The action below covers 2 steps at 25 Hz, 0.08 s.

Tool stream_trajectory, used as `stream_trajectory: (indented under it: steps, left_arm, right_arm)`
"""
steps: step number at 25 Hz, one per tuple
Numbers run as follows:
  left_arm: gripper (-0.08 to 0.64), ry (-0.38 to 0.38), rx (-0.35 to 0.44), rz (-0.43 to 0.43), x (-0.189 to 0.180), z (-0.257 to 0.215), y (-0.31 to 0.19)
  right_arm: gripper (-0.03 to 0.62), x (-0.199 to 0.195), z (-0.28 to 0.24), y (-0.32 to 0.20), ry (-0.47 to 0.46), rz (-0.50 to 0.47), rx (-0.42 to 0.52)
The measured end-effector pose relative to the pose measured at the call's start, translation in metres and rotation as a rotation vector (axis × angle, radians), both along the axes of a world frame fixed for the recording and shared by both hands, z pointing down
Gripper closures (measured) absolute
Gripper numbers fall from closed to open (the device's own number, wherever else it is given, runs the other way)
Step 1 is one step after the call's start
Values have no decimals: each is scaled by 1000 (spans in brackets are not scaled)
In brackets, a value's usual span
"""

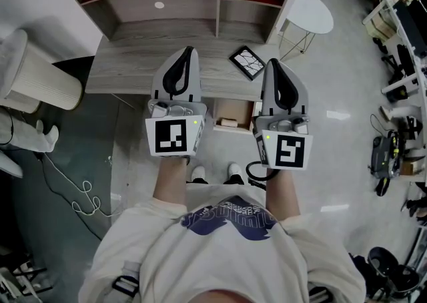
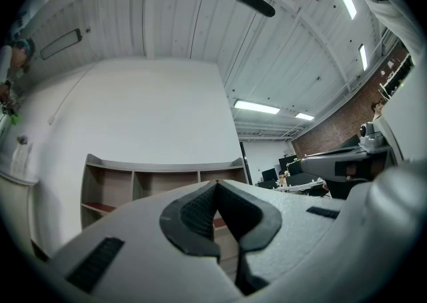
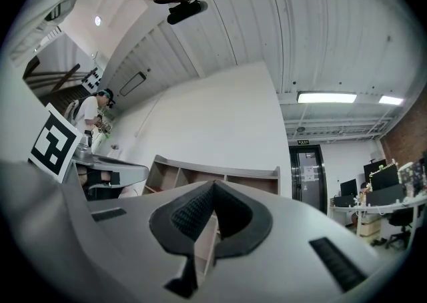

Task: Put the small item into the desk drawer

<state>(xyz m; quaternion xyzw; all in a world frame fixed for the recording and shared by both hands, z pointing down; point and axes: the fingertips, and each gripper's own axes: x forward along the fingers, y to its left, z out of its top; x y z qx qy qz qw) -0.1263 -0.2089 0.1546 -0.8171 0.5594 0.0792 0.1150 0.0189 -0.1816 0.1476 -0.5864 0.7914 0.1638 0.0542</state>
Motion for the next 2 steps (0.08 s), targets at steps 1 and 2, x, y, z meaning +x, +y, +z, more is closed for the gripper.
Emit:
stream_trajectory:
  steps: [1, 2]
  left_arm:
    - [552, 2, 1, -1, 0, 0, 0]
    - [552, 5, 2, -2, -1, -1, 0]
  right_arm:
    - [595, 0, 0, 0, 0, -2, 0]
    - [595, -1, 0, 0, 0, -4, 0]
